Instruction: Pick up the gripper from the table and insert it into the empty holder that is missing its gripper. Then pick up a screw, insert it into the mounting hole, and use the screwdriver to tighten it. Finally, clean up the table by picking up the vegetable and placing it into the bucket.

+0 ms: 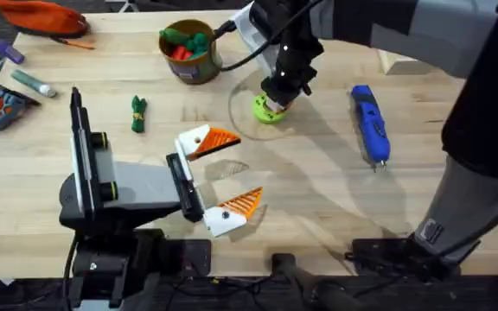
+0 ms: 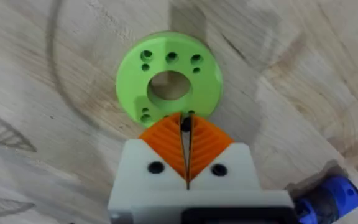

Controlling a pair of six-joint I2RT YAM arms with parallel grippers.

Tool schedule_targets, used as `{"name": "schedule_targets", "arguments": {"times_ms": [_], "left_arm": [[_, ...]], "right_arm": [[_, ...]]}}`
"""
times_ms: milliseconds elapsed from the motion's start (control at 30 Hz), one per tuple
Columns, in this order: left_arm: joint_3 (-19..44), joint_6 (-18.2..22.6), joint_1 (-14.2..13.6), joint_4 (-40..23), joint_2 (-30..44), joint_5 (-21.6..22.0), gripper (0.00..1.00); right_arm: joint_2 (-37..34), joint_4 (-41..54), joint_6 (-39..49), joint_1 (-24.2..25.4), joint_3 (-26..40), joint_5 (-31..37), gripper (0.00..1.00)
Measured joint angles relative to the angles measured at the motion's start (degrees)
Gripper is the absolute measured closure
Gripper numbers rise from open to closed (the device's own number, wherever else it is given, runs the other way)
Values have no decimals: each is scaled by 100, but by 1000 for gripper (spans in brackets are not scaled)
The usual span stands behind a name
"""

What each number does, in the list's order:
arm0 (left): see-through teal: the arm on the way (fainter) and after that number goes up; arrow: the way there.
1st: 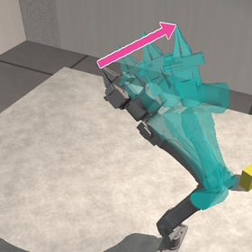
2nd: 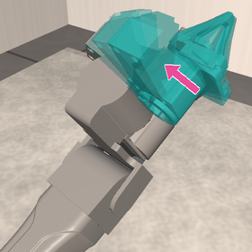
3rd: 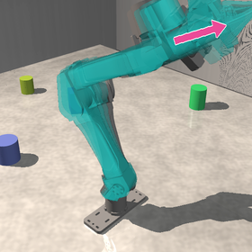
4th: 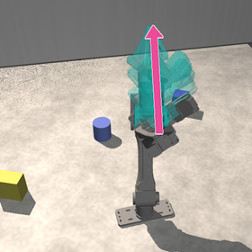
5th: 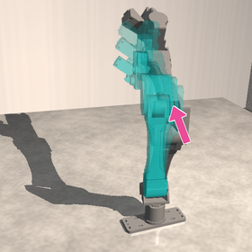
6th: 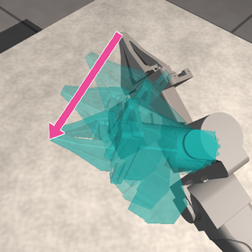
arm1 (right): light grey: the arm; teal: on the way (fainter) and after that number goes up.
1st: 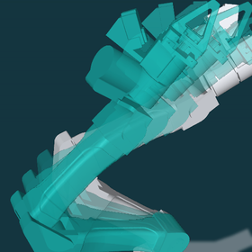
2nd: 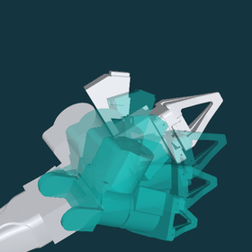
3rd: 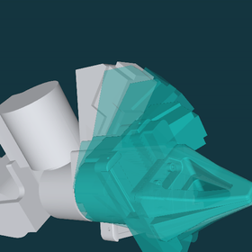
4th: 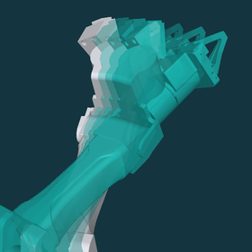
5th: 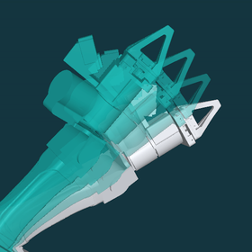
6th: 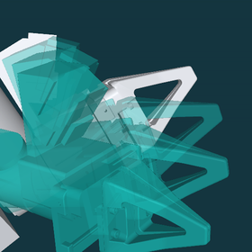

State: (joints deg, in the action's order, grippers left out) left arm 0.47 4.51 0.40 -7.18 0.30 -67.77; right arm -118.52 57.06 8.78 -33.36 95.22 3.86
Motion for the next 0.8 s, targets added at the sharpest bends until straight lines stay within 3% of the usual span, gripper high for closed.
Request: {"name": "schedule_targets", "arguments": {"times_ms": [800], "left_arm": [[0, 0, 0, -2, 0, 0, 13]], "right_arm": [[57, -2, 0, 0, 0, 0, 995]]}}
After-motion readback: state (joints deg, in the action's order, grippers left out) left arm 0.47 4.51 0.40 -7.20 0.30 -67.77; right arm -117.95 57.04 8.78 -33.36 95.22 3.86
